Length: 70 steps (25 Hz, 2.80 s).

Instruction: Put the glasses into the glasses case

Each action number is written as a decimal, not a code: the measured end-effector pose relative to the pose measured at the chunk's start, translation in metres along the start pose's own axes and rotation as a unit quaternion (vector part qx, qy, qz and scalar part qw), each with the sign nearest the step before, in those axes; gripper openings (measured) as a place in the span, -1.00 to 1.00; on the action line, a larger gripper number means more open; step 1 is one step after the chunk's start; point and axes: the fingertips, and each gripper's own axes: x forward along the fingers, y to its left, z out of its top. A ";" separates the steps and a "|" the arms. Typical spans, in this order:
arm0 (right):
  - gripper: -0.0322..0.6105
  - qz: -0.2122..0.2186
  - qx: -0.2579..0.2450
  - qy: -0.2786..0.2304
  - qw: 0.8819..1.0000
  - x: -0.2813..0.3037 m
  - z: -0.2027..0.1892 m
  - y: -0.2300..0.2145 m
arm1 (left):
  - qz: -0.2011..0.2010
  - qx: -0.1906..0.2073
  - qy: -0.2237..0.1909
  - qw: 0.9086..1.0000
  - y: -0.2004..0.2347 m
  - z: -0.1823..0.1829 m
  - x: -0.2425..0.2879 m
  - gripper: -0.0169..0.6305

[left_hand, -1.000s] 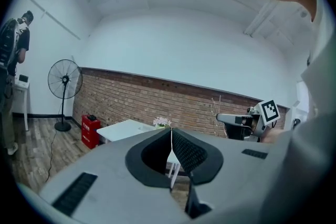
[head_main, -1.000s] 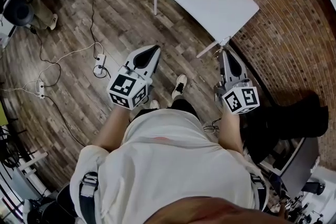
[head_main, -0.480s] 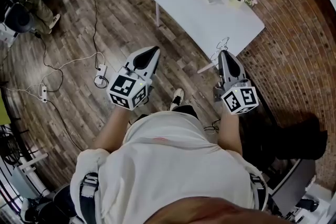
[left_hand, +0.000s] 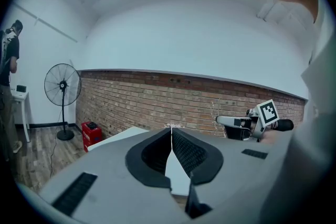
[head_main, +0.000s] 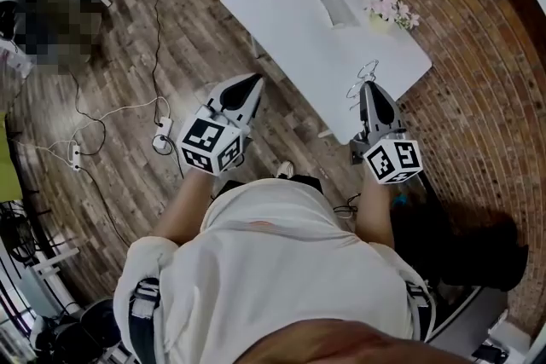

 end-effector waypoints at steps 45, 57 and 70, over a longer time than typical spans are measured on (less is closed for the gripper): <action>-0.70 -0.195 -0.014 0.097 0.976 0.296 -0.019 -0.164 | -0.210 -0.022 0.075 0.975 0.225 0.021 0.333 -0.89; -0.70 -0.173 -0.042 0.186 0.966 0.326 -0.068 -0.223 | -0.170 -0.024 0.087 0.981 0.220 0.015 0.351 -0.89; -0.70 -0.145 -0.097 0.405 0.897 0.398 -0.218 -0.288 | -0.114 -0.049 0.102 0.987 0.252 -0.004 0.342 -0.89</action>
